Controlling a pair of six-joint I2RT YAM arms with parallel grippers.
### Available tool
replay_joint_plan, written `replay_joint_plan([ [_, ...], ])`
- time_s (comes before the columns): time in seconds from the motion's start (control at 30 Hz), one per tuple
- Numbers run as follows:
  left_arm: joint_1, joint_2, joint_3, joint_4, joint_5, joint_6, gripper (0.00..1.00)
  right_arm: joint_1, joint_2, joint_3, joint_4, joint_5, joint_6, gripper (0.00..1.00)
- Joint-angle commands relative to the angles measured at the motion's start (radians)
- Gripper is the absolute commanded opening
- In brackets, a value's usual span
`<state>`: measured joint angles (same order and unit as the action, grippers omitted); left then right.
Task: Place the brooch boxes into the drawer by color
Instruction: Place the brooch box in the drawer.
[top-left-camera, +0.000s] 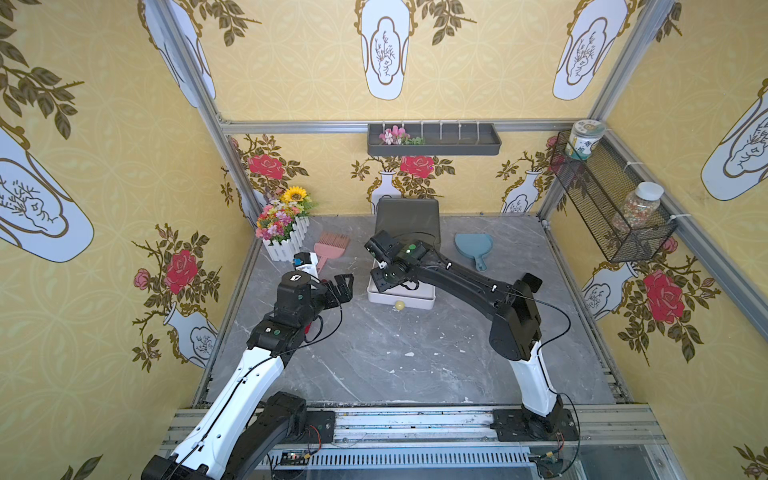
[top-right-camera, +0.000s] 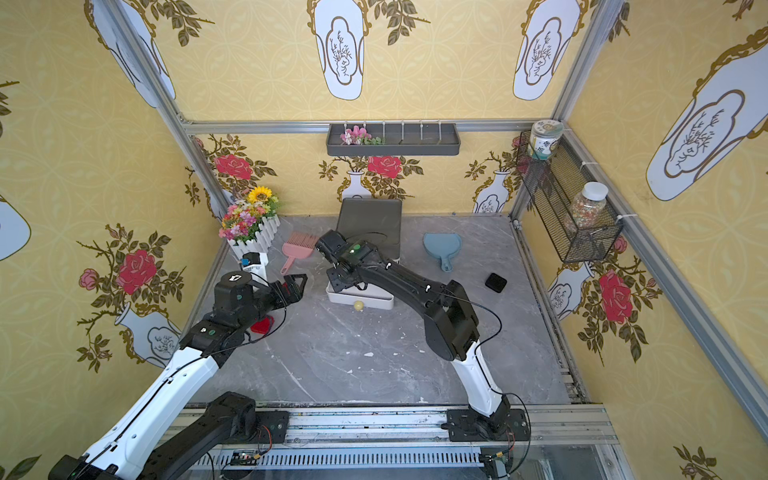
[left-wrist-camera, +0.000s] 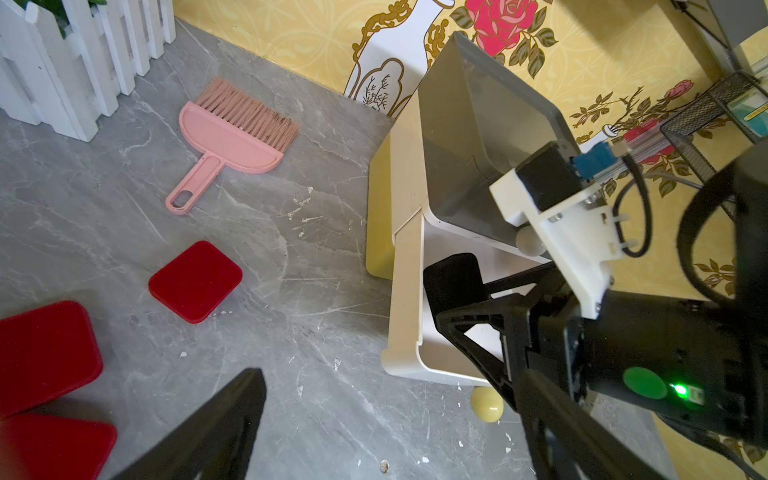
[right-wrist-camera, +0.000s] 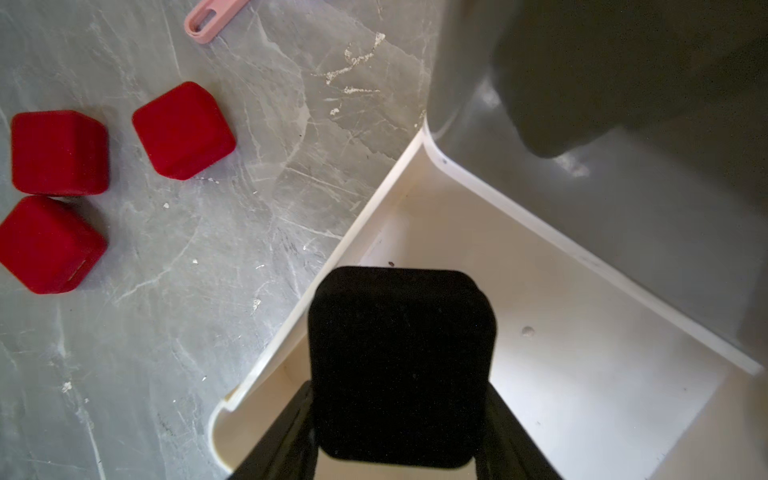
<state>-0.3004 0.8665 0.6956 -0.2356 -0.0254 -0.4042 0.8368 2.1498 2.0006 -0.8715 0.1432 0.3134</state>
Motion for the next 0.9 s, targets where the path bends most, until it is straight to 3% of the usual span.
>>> replay_joint_plan([
  [0.0, 0.001, 0.0, 0.002, 0.002, 0.008, -0.002, 1.0, -0.002, 0.023, 0.017, -0.007, 0.005, 0.015, 0.5],
  [0.37, 0.001, 0.002, 0.001, 0.002, 0.01, -0.002, 1.0, -0.029, 0.064, 0.03, 0.002, 0.0, 0.019, 0.59],
  [0.63, 0.001, 0.003, 0.001, 0.002, 0.009, -0.004, 1.0, -0.032, 0.038, 0.019, 0.017, 0.013, 0.01, 0.82],
  [0.87, 0.001, 0.003, -0.001, 0.002, 0.008, -0.004, 1.0, -0.024, -0.045, -0.01, 0.031, 0.037, 0.004, 0.83],
])
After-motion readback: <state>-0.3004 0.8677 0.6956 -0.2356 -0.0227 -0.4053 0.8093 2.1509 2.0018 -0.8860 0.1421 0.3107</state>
